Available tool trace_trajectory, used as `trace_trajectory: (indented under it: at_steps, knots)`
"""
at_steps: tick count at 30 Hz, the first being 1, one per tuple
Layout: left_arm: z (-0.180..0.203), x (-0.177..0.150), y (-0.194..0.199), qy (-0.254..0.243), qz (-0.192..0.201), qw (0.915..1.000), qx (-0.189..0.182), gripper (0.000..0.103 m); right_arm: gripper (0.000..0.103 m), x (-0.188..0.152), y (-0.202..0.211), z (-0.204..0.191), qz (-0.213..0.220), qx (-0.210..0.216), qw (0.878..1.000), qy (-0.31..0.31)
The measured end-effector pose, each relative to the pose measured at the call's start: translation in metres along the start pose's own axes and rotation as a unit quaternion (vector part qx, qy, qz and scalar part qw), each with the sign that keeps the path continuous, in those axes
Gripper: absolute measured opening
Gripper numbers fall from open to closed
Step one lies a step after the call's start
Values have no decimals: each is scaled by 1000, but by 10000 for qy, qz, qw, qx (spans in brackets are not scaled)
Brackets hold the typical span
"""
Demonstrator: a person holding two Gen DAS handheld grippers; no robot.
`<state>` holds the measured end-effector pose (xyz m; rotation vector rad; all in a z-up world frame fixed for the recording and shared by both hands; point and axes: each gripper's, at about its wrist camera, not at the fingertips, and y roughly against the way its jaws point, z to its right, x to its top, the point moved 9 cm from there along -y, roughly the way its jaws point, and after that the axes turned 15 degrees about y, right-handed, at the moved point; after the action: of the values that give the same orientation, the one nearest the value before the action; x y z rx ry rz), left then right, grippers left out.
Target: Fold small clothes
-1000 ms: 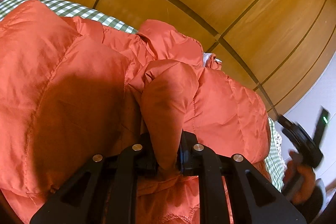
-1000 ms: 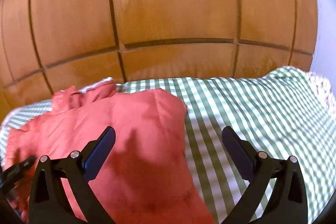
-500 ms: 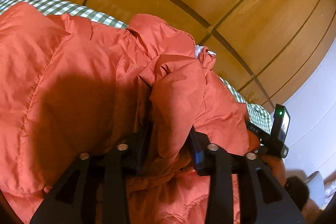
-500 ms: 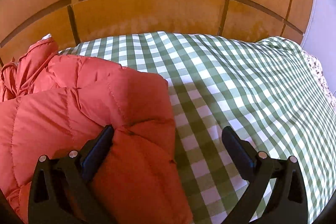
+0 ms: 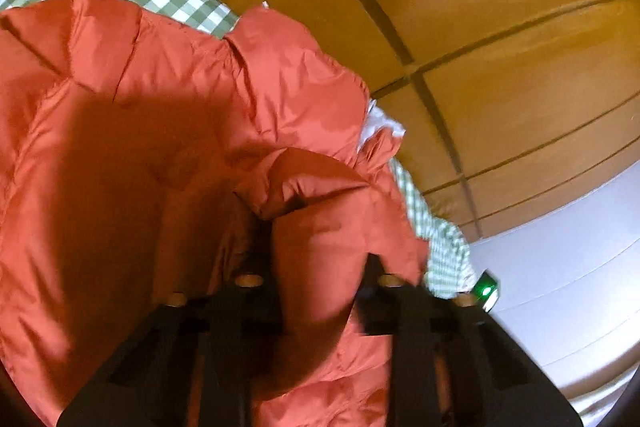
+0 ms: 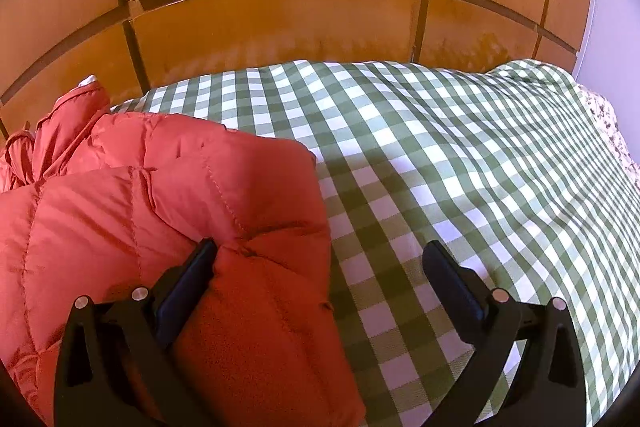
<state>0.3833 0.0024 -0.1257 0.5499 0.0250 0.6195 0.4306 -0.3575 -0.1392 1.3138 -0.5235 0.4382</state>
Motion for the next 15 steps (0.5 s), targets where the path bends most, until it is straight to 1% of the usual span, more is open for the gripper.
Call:
trace_trajectory:
  at_steps: [3,5,6,7,8,9,11,13,14,15]
  knots:
    - [-2,11,13,251,319,9990,-202,8,101,1,0,-2,23,-11,10000,43]
    - [-6,16,28,425,627,9962,-419,8,101,2,1,-4,43,-21,9999,102]
    - [-16,17,34,409,846,9953,-232,8,101,3,1,-5,44,-44,9999,124]
    - [-30,19,37,393,1033,9938,116,8,101,3,1,-5,37,-58,9999,125]
    - [-46,22,43,471,1251,9899,464,8,101,2,0,-4,20,-60,9999,105]
    - [-53,23,49,569,1356,9879,487,7,101,2,0,-4,13,-50,9999,91]
    - [-57,23,60,684,1362,9879,281,7,101,2,-1,-3,9,-28,10000,66]
    - [-41,21,70,464,1498,9875,143,7,101,2,-1,-3,11,-35,10000,71]
    - [-28,18,72,273,1550,9875,53,7,101,2,-1,-3,15,-36,10000,71]
    - [-10,15,75,-48,1599,9871,38,8,101,2,-1,-3,15,-31,10000,67]
